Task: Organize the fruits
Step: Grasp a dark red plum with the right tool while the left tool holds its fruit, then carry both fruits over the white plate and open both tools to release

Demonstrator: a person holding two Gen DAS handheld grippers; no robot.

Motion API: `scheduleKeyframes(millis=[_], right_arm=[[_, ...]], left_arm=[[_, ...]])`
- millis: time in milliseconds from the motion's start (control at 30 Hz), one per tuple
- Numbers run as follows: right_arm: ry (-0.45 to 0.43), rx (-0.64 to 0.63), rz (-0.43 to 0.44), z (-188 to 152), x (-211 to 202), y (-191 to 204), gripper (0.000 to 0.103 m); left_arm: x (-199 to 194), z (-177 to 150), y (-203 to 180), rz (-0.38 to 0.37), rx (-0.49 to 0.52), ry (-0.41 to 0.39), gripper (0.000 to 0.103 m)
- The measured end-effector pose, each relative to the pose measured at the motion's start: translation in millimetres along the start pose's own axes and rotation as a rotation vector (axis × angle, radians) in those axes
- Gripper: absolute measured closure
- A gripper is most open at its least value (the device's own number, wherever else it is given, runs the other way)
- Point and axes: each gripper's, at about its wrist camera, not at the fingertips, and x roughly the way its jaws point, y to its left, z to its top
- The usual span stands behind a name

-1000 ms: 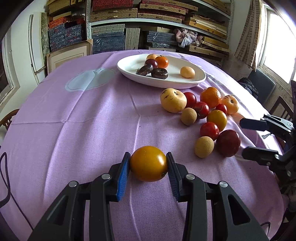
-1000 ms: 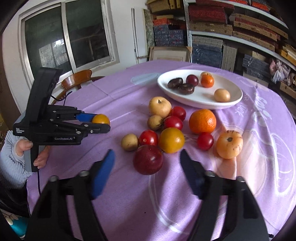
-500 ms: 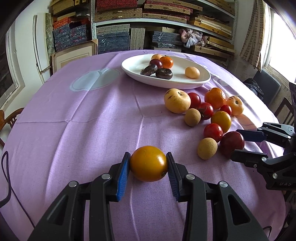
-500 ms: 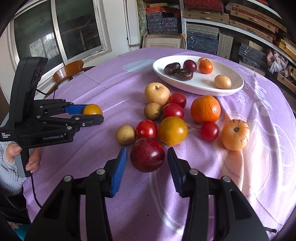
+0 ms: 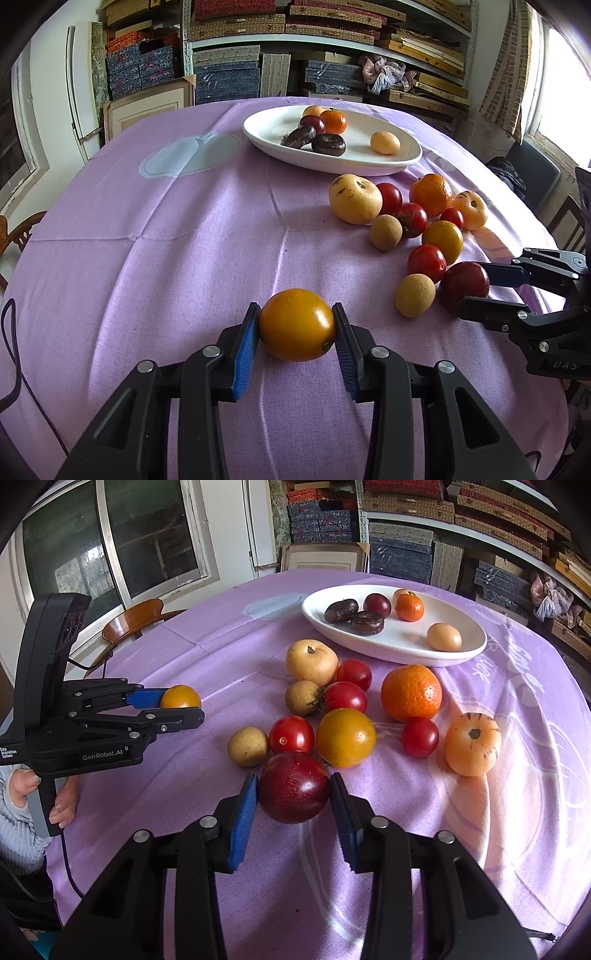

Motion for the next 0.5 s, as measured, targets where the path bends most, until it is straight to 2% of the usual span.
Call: scheduleKeyframes(millis=[300, 500], right_arm=[[-0.035, 0.007, 0.008, -1.2, -7.3, -0.6, 0.064], [-0.042, 0.020, 0.014, -1.9, -8.9, -2.2, 0.064]], left_arm=[[-2.3, 0.0, -1.4, -0.008, 0.005, -0.014, 0.064], [-7.3, -0.4, -5.0, 0.014, 0.015, -0.039, 0.064]])
